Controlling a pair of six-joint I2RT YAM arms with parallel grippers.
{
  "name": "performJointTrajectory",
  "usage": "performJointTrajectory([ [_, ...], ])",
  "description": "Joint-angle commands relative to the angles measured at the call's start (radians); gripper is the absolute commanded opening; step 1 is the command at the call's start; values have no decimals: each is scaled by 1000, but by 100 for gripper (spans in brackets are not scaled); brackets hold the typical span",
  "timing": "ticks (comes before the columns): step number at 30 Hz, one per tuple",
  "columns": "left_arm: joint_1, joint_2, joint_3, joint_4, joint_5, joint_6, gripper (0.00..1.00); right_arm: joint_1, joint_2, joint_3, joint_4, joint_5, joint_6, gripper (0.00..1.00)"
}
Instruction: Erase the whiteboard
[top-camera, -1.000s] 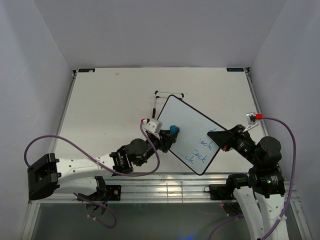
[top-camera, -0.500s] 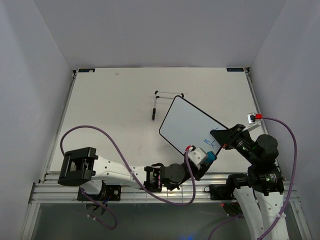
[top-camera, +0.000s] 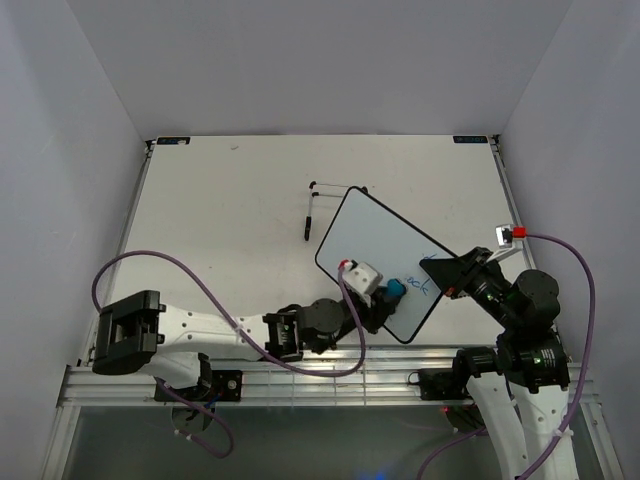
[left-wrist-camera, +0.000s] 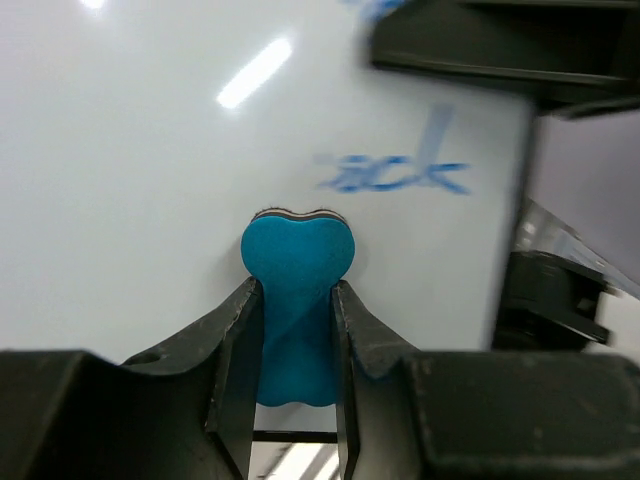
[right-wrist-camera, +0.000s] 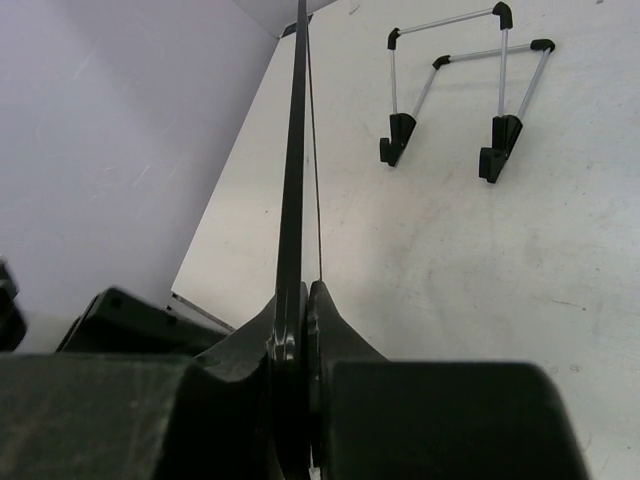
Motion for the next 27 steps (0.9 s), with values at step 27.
performJointTrajectory([
  [27, -184, 135, -29, 305, -153, 150, 0, 19, -39, 27, 335, -178, 317, 8],
])
